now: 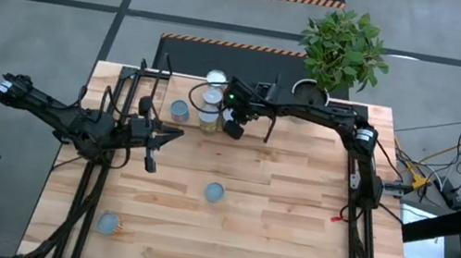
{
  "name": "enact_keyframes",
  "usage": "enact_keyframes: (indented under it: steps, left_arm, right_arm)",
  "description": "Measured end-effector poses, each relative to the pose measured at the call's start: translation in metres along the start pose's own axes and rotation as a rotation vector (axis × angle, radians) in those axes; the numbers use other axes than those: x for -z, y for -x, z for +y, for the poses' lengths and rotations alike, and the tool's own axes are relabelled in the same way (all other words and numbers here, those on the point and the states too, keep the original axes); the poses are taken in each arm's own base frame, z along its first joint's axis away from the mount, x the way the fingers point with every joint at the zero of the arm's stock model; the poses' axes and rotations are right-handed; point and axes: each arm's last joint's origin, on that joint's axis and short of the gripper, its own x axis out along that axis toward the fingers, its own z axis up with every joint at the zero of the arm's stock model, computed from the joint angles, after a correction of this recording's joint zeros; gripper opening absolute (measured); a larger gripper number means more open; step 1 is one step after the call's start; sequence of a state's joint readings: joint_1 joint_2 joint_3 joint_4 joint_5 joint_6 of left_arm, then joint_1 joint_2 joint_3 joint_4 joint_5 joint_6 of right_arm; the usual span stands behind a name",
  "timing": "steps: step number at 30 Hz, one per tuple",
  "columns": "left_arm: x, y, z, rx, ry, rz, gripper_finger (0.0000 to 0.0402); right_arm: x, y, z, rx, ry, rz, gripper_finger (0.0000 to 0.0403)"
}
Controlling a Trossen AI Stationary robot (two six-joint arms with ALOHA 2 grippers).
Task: Pick and place cans onto a shelf
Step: Adjust the cans on the shelf
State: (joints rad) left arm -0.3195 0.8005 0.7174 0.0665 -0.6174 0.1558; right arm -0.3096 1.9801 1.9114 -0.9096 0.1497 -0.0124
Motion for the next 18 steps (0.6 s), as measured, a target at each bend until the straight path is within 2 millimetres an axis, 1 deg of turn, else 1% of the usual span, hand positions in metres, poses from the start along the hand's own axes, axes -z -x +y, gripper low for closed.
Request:
enact_keyframes:
  steps: [5,18]
  left_arm:
    - [-0.0001,0.0,0.0,0.0,0.0,0.0,0.0]
    - [-0.0001,0.0,0.0001,0.0,0.0,-0.001,0.0]
  right_arm:
    - [0.0015,-0.0022,0.0005,0.0,-0.001,0.0,0.0018]
    - [-0.0066,0.0064,0.0012,-0.009,-0.003,-0.036,0.0018]
